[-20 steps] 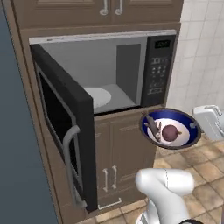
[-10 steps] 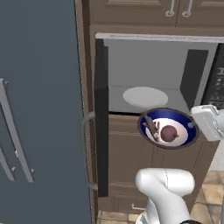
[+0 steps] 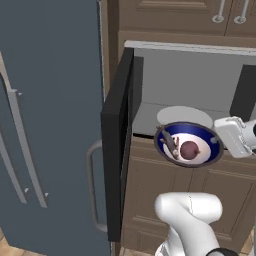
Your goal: Place the bowl containing the onion and fish in the microwave. Close the microwave door and press the start button to microwave the meal.
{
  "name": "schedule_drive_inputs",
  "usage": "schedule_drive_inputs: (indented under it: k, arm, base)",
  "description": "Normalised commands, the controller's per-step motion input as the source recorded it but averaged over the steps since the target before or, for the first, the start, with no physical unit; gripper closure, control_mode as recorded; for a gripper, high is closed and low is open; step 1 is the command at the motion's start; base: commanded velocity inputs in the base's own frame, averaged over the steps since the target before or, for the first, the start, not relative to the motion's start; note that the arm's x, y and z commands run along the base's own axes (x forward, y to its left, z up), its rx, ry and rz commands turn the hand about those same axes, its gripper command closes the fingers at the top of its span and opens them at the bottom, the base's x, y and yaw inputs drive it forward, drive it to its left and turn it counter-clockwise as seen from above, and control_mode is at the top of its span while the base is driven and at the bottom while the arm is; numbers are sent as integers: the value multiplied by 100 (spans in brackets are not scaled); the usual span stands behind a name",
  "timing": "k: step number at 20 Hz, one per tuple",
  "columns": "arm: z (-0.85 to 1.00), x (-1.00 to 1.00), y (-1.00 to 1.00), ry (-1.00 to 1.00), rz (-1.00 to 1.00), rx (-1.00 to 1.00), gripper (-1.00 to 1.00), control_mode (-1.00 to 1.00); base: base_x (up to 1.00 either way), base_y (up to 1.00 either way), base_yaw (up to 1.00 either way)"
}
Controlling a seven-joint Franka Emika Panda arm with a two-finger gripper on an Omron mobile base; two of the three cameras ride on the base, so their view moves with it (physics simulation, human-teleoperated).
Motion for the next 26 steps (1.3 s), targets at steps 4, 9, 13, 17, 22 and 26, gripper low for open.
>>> schedule_drive_inputs:
  k: [4,9,13,17,22,26]
  arm:
    - [0,0,0,0,0,0,100,100]
    - [0,0,0,0,0,0,100,100]
    - [0,0,0,0,0,0,100,100]
    - [0,0,0,0,0,0,100,100]
    - [0,0,0,0,0,0,100,100]
    - [0,0,0,0,0,0,100,100]
  base:
    - [1,0,0]
    - [-1,0,-2]
    - [-8,0,-3]
    - [-21,0,-2]
    - [-43,0,-1]
    - [-51,0,0]
